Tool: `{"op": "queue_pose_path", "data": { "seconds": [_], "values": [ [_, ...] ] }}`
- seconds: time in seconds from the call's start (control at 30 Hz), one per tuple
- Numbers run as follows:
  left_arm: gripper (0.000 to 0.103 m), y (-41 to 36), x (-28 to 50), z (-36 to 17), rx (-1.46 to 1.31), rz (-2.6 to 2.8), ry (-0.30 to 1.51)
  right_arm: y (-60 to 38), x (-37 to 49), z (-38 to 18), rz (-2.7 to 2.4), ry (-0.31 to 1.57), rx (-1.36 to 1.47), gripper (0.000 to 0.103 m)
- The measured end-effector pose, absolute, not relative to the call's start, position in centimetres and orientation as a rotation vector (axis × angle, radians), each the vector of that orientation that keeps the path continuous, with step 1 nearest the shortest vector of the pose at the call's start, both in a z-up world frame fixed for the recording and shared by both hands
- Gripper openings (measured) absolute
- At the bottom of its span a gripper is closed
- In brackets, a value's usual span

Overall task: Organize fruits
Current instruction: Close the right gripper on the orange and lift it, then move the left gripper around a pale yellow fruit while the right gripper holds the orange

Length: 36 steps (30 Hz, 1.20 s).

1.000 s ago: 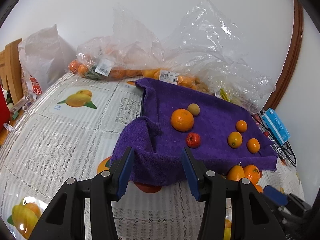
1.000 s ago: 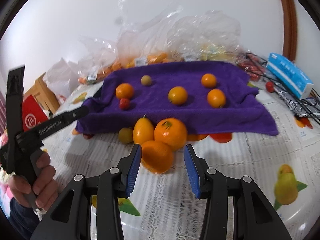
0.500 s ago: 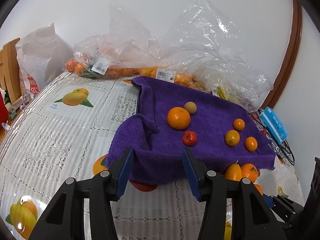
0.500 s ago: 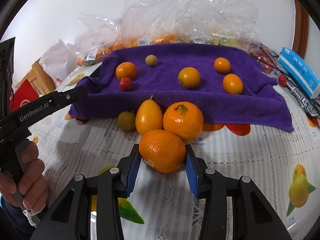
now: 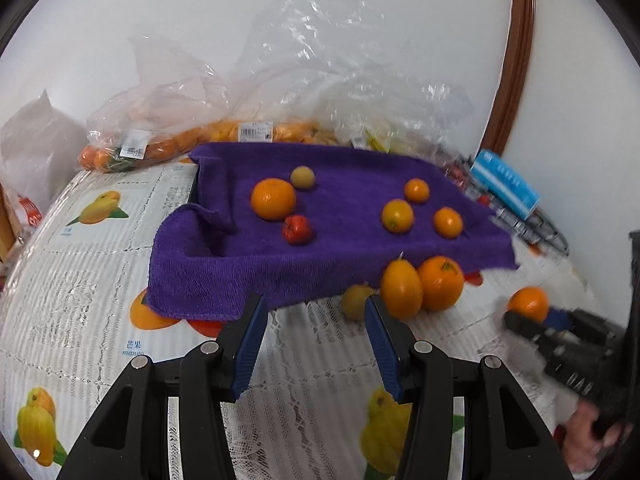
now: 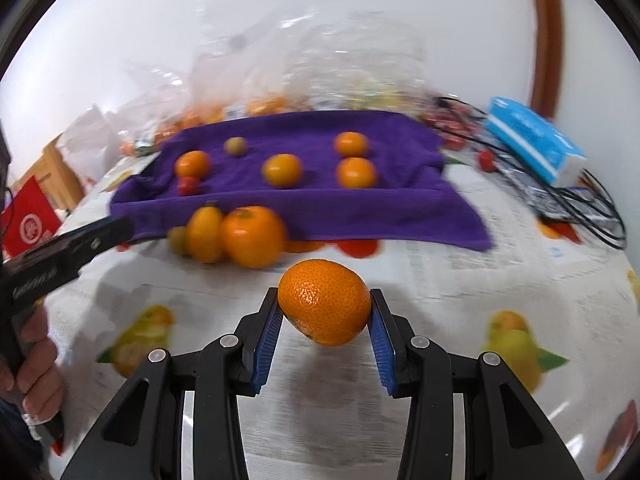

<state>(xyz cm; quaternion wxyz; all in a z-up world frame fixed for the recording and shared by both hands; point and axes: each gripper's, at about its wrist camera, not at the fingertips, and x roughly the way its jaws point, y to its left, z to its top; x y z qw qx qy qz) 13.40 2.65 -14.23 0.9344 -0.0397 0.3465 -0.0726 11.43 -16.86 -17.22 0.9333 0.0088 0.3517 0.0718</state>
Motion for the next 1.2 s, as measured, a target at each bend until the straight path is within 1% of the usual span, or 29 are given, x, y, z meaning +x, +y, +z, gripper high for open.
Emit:
{"op": "queue_pose_path", "data": {
  "seconds": [0.1, 0.23, 0.4, 0.5, 0.53, 0.67, 0.7, 0.73, 1.07, 1.2],
  "values": [
    [0.048, 2.6, 14.0, -14.6, -0.093, -0.18, 0.744, -18.6, 12.1, -17.4, 0.122, 0.736, 0.054, 0.043],
    [0.048, 1.8, 15.2, -15.8, -0.061, -0.195, 0.835, -19.1, 13.1, -17.4, 0.134, 0.741, 0.071, 0.043],
    [0.047, 1.0, 15.9, -15.6, -0.033, -0.216, 0.815, -18.6, 14.0, -17.4, 0.11, 0.745, 0.015, 0.043],
    [0.043, 0.0, 16.5, -15.9, 0.0, -0.22, 0.832, -18.7, 14.4, -17.7, 0.132, 0.77, 0.03, 0.043],
    [0.038, -0.2, 16.6, -15.9, 0.008, -0.217, 0.834, -18.8, 14.5, -17.8, 0.133, 0.776, 0.037, 0.043],
    [0.031, -0.6, 17.4, -16.2, 0.004, -0.202, 0.859, -19.6, 14.6, -17.9, 0.144, 0.782, 0.088, 0.043],
    [0.025, -0.6, 17.5, -16.3, 0.001, -0.196, 0.865, -19.8, 14.6, -18.0, 0.143, 0.781, 0.097, 0.043],
    [0.024, -0.6, 17.5, -16.3, 0.003, -0.19, 0.865, -20.0, 14.6, -18.0, 0.143, 0.78, 0.105, 0.043],
    [0.024, -2.0, 17.8, -16.4, 0.087, -0.154, 0.871, -19.7, 15.1, -18.3, 0.149, 0.803, 0.099, 0.043],
    [0.024, -1.7, 17.9, -16.3, 0.056, -0.166, 0.872, -19.7, 15.2, -18.3, 0.153, 0.808, 0.1, 0.044]
  ]
}}
